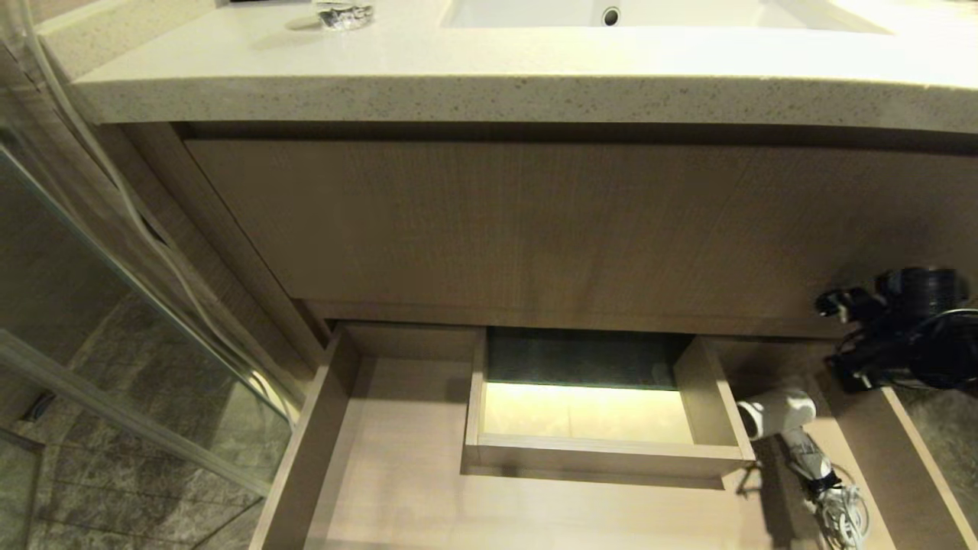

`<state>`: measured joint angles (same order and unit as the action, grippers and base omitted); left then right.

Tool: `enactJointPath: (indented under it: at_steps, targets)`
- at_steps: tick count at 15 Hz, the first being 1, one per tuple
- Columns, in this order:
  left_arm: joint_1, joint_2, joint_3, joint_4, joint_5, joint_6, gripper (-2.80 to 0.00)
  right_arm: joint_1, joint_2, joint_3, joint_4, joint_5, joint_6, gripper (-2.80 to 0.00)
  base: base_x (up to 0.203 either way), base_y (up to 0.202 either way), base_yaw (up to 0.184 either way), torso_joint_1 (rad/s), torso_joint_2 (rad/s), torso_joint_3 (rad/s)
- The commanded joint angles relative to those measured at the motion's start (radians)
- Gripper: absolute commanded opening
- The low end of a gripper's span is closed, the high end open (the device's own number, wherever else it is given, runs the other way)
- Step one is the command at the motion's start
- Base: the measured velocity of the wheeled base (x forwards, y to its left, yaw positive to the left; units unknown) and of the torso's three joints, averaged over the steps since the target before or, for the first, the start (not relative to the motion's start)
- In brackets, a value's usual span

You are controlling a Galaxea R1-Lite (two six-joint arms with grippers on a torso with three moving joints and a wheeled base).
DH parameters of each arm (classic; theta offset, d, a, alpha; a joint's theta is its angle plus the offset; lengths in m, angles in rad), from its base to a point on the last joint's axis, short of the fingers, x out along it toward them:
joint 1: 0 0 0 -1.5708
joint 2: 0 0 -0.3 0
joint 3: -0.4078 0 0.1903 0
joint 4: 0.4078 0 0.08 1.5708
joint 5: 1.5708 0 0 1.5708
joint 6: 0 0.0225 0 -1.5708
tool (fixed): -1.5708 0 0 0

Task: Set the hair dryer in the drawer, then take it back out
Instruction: Put it into the drawer, then close the drawer

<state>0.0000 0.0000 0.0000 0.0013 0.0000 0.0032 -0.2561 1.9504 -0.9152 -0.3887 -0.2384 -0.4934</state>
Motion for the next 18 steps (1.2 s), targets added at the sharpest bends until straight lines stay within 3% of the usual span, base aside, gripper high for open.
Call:
enactJointPath:
  at_steps: [1, 5, 8, 10, 12, 18]
  targets:
    - [0.0, 0.0, 0.0, 0.0, 0.0, 0.0, -2.8, 0.0, -0.373, 0.128, 0.023, -0.005, -0.052, -2.8, 0.0, 0.0, 0.0, 0.0, 0.0, 0.0]
    - [0.0, 0.0, 0.0, 0.0, 0.0, 0.0, -2.8, -0.046, -0.806, 0.421, 0.219, -0.06, -0.161, -2.8, 0.0, 0.0, 0.0, 0.0, 0.0, 0.0]
    - [0.0, 0.0, 0.0, 0.0, 0.0, 0.0, -2.8, -0.098, -0.941, 0.579, 0.422, -0.127, -0.198, -2.8, 0.0, 0.0, 0.0, 0.0, 0.0, 0.0]
    - [0.0, 0.0, 0.0, 0.0, 0.0, 0.0, -2.8, -0.114, -0.933, 0.588, 0.588, -0.197, -0.184, -2.8, 0.0, 0.0, 0.0, 0.0, 0.0, 0.0]
    - [0.0, 0.0, 0.0, 0.0, 0.0, 0.0, -2.8, -0.115, -0.869, 0.586, 0.65, -0.209, -0.107, -2.8, 0.0, 0.0, 0.0, 0.0, 0.0, 0.0]
    - [0.0, 0.0, 0.0, 0.0, 0.0, 0.0, -2.8, -0.116, -0.554, 0.577, 0.637, -0.201, 0.063, -2.8, 0.0, 0.0, 0.0, 0.0, 0.0, 0.0]
